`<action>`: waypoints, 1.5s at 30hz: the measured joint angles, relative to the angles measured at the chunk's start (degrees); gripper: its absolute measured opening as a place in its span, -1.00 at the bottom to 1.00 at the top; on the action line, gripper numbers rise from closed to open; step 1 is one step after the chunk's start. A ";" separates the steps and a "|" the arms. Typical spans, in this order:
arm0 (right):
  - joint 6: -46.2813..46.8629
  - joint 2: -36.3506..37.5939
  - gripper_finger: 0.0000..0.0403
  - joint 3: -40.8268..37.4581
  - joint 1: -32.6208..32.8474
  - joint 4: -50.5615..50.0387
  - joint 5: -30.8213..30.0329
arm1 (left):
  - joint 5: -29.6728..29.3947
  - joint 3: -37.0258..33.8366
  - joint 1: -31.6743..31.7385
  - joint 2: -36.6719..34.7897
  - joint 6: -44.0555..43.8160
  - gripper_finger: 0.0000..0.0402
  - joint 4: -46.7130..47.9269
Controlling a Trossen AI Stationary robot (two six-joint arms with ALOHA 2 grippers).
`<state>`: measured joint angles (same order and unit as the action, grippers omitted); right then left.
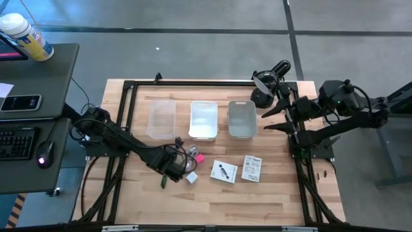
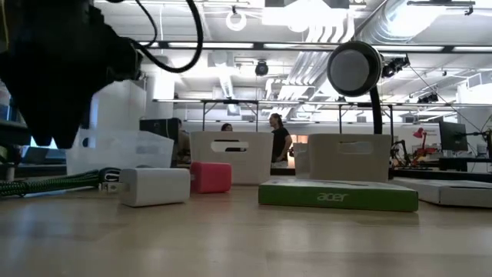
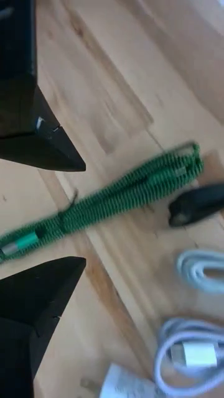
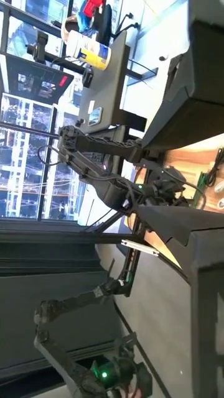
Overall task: Pick and place items into bin
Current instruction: Put the green USB cord into the transparent bin
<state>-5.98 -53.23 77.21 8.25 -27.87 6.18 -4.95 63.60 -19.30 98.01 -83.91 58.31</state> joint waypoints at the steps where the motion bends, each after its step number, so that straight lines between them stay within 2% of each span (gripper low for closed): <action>1: 0.00 0.00 -0.28 0.00 0.00 0.12 -0.30 | 0.09 0.00 0.26 0.52 0.50 0.12 -0.45; 6: 0.00 0.00 -0.28 0.00 -0.02 0.63 -0.38 | 0.73 0.02 1.15 2.35 3.39 0.12 -2.25; 14: 0.00 0.00 -0.28 0.00 -0.02 0.64 -0.42 | 1.79 0.02 1.34 2.63 3.11 0.12 0.27; 20: -0.28 0.00 -0.28 0.00 -0.02 0.24 -0.49 | 4.50 -4.15 1.30 2.61 2.21 0.12 -6.65; 27: -0.33 0.00 -0.28 0.00 -0.02 0.23 -0.49 | 4.08 -4.93 1.36 2.61 2.67 0.12 -7.22; 32: -0.31 0.00 -0.28 0.00 -0.02 0.23 -0.49 | 5.42 -8.55 1.32 2.31 2.23 0.11 -13.97; 38: -0.28 0.00 -0.28 0.00 -0.02 0.23 -1.71 | 5.79 -9.16 1.35 2.26 1.55 -0.09 -14.78; 45: -0.28 0.00 -0.28 0.00 -0.02 0.21 -1.80 | 5.83 -9.20 1.30 2.34 1.68 -0.47 -14.58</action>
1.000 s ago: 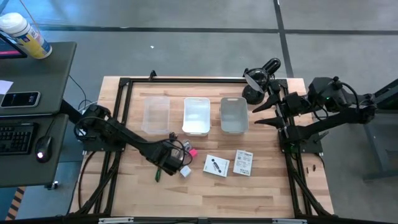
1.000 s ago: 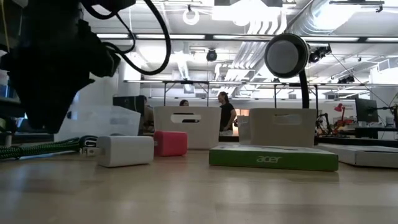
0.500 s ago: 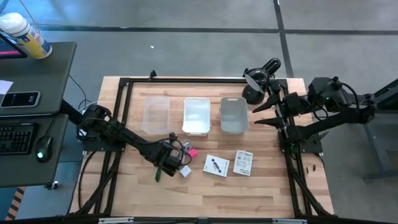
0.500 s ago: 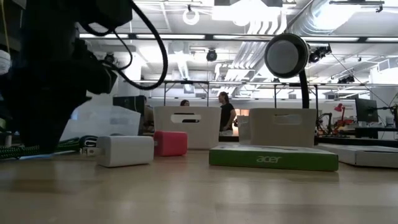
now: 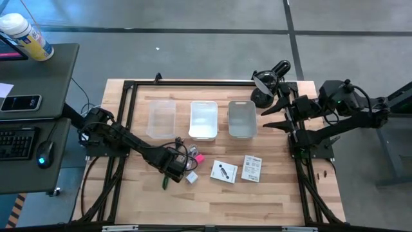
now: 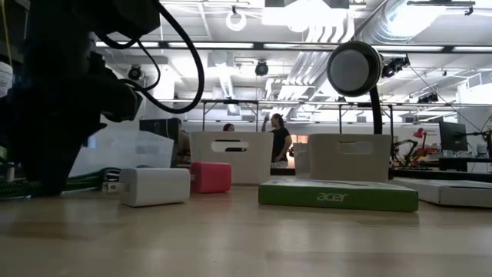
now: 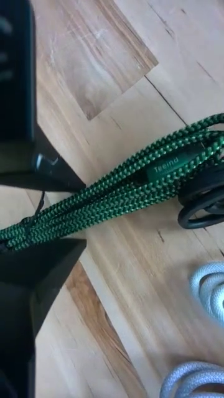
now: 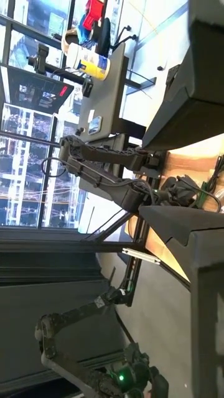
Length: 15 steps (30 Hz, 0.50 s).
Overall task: Pick and place items into bin
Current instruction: Put the green USB cord into the transparent bin
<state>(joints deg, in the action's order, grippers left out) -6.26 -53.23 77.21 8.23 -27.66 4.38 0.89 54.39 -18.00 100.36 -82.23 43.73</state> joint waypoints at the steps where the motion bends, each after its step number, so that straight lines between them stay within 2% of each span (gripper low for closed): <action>1: 0.00 0.00 -0.28 0.00 0.00 0.00 0.00 | 0.04 0.00 0.00 0.04 0.37 -0.53 0.15; 8: -0.02 0.00 -0.28 0.00 0.00 -0.02 0.02 | -0.07 0.01 -0.02 0.04 1.09 -0.95 1.06; 11: -0.04 0.00 -0.28 0.00 0.00 -0.06 0.02 | -0.13 0.82 -0.02 -0.35 1.85 -0.92 2.97; 15: -0.16 0.00 -0.28 -0.02 0.00 -0.68 -0.49 | 0.66 2.71 -0.07 -0.77 2.49 -0.90 10.01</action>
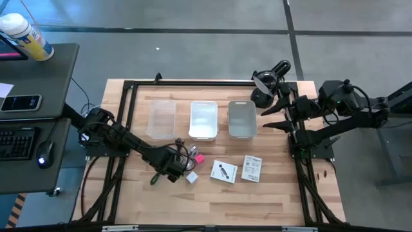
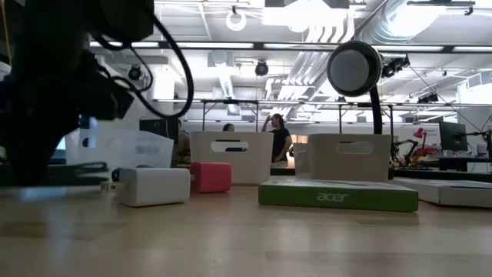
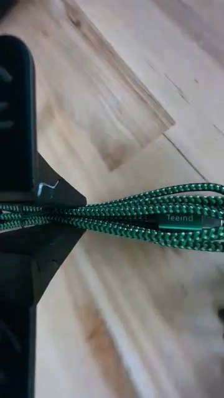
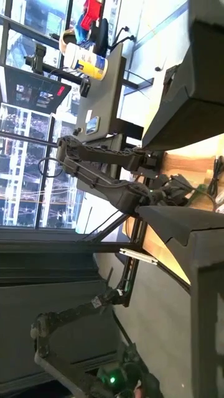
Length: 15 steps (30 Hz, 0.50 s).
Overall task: Pick and place items into bin
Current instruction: Put the green USB cord into the transparent bin
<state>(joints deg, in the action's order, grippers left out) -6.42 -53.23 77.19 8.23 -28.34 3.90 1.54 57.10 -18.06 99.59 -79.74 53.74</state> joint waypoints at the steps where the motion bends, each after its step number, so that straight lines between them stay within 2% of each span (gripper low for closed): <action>1: -0.02 0.00 -0.28 0.00 0.02 -0.12 -0.36 | 0.06 0.70 -0.07 -0.31 0.11 -0.91 1.12; 4: -0.02 0.00 -0.28 0.00 0.00 -0.46 -0.49 | -1.40 2.92 -0.43 -1.47 1.02 -0.98 5.52; 9: -0.04 0.00 -0.28 0.00 0.02 -0.64 -0.52 | -3.38 6.90 -0.35 -3.63 2.02 -0.96 12.28; 15: -0.04 0.00 -0.28 0.00 0.01 -0.63 -0.52 | -8.45 13.46 -0.32 -5.66 3.02 -0.99 20.15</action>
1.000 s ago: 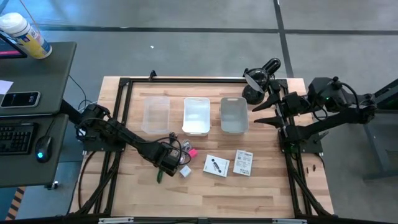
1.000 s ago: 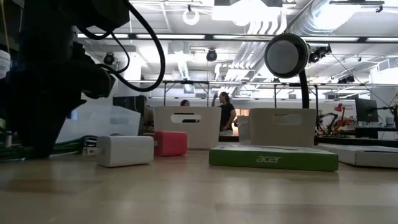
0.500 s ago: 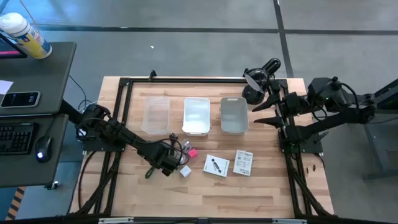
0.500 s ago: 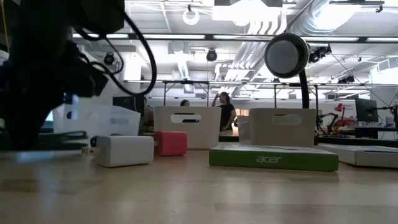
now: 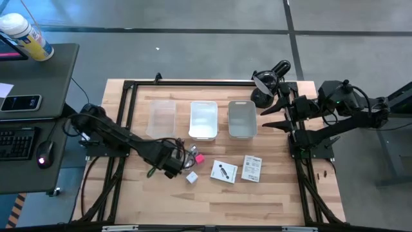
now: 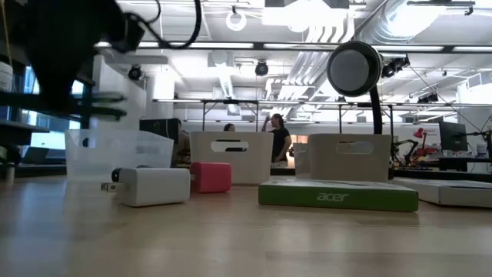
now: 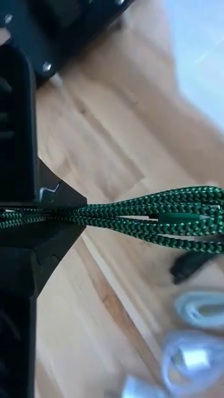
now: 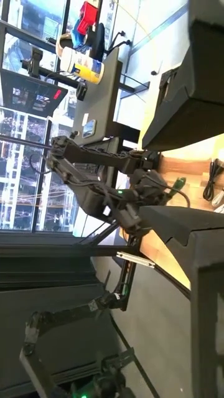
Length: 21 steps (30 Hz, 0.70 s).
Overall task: Pick and place items into bin
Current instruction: Put the green USB cord into the transparent bin
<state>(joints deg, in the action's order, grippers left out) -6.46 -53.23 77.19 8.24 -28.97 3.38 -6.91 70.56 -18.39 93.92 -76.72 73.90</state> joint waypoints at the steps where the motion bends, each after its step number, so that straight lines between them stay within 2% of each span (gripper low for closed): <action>1: 0.00 0.00 -0.28 0.00 0.00 0.00 0.00 | -1.18 1.29 0.11 -0.08 0.19 -0.98 1.23; 10: 0.10 0.00 -0.28 0.00 0.00 0.04 0.00 | -9.71 10.31 6.06 -2.15 6.51 -0.99 12.88; 21: 0.17 -0.02 -0.28 0.00 -0.01 0.02 0.00 | -15.14 11.57 19.43 -3.16 19.69 -0.97 15.66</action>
<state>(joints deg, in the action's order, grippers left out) -6.28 -53.25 77.19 8.23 -28.95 3.38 -22.04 82.13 1.04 90.76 -57.03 89.56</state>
